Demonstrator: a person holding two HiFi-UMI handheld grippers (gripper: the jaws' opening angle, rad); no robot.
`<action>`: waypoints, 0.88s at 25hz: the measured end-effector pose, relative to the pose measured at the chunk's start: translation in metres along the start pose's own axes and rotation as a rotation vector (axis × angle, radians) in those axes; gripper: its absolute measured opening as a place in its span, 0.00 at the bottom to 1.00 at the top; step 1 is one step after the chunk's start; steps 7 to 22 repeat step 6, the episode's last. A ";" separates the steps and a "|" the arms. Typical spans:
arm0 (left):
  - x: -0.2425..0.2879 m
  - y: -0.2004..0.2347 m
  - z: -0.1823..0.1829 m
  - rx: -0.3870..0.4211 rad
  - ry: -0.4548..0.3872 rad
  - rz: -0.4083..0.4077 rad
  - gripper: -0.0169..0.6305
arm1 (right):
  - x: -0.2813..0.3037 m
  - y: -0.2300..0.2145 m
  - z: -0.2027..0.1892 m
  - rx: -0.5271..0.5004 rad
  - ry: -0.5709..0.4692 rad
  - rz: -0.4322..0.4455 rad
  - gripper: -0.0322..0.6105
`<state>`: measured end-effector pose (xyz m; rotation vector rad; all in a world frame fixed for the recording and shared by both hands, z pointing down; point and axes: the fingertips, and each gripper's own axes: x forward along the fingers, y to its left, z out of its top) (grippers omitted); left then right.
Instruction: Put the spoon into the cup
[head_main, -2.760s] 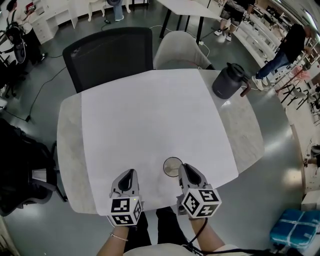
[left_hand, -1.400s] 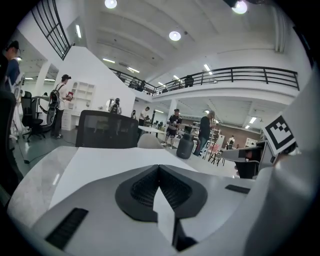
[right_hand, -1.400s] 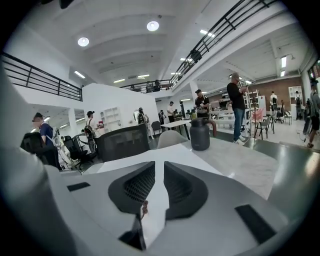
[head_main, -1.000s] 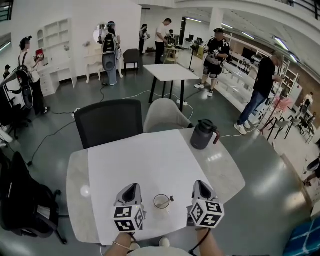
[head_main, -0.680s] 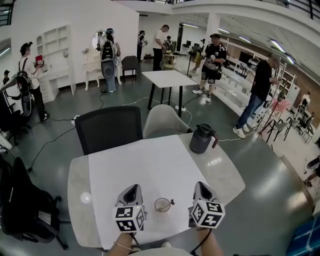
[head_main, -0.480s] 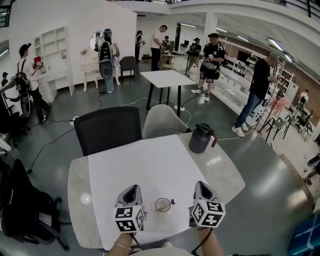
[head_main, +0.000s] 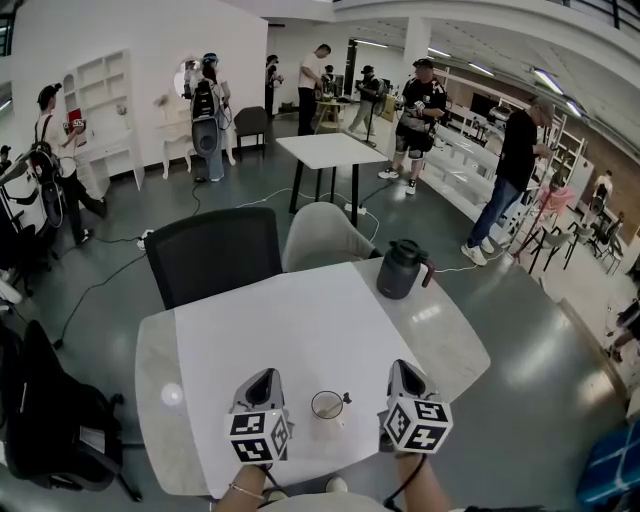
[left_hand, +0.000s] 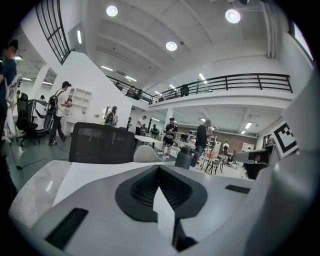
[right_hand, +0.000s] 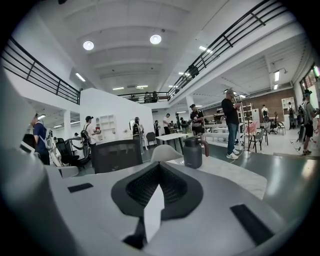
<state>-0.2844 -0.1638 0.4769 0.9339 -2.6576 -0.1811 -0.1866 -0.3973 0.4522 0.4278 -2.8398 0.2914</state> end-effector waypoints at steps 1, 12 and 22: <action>0.000 -0.001 0.000 0.002 0.001 -0.001 0.05 | 0.000 -0.001 0.000 0.000 0.002 -0.001 0.10; 0.002 -0.002 0.001 0.010 0.003 -0.002 0.05 | 0.000 -0.002 0.000 0.000 0.008 -0.001 0.10; 0.002 -0.002 0.001 0.010 0.003 -0.002 0.05 | 0.000 -0.002 0.000 0.000 0.008 -0.001 0.10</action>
